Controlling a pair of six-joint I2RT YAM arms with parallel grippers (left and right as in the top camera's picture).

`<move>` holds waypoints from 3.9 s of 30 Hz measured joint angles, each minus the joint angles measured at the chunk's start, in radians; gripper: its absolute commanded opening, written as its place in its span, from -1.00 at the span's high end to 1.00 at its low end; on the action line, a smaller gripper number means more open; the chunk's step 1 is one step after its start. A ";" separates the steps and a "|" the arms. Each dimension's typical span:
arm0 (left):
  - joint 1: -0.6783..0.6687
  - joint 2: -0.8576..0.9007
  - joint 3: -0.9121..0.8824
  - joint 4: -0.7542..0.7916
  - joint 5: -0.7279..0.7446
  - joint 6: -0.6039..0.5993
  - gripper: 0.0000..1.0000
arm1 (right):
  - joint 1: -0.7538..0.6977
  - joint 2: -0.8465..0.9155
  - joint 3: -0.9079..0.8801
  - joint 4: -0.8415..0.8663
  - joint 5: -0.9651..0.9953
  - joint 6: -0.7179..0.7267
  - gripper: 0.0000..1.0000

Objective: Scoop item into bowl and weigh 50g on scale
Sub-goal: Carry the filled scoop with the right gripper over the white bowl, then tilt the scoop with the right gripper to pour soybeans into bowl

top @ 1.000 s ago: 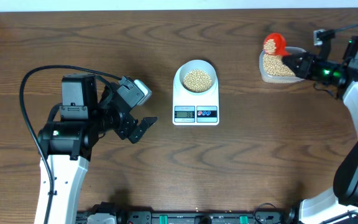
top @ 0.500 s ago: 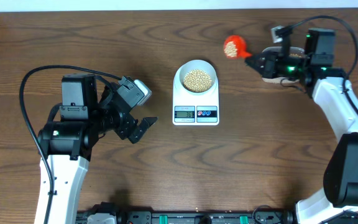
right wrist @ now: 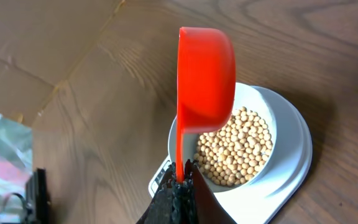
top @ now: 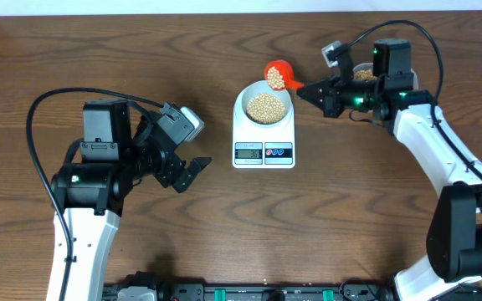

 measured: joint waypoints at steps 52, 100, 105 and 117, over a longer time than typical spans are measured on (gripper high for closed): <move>0.000 0.000 0.000 0.000 0.000 0.000 -0.96 | 0.024 0.000 0.000 -0.024 0.100 -0.266 0.98; 0.000 0.000 0.000 0.000 0.000 0.000 -0.96 | 0.054 0.000 0.000 -0.022 0.176 -0.311 0.98; 0.000 0.000 0.000 0.000 0.000 0.000 -0.96 | 0.054 0.000 0.000 -0.022 0.176 -0.311 0.98; 0.000 0.000 0.000 0.000 0.000 0.000 -0.96 | 0.056 0.000 0.000 -0.025 0.136 -0.312 0.98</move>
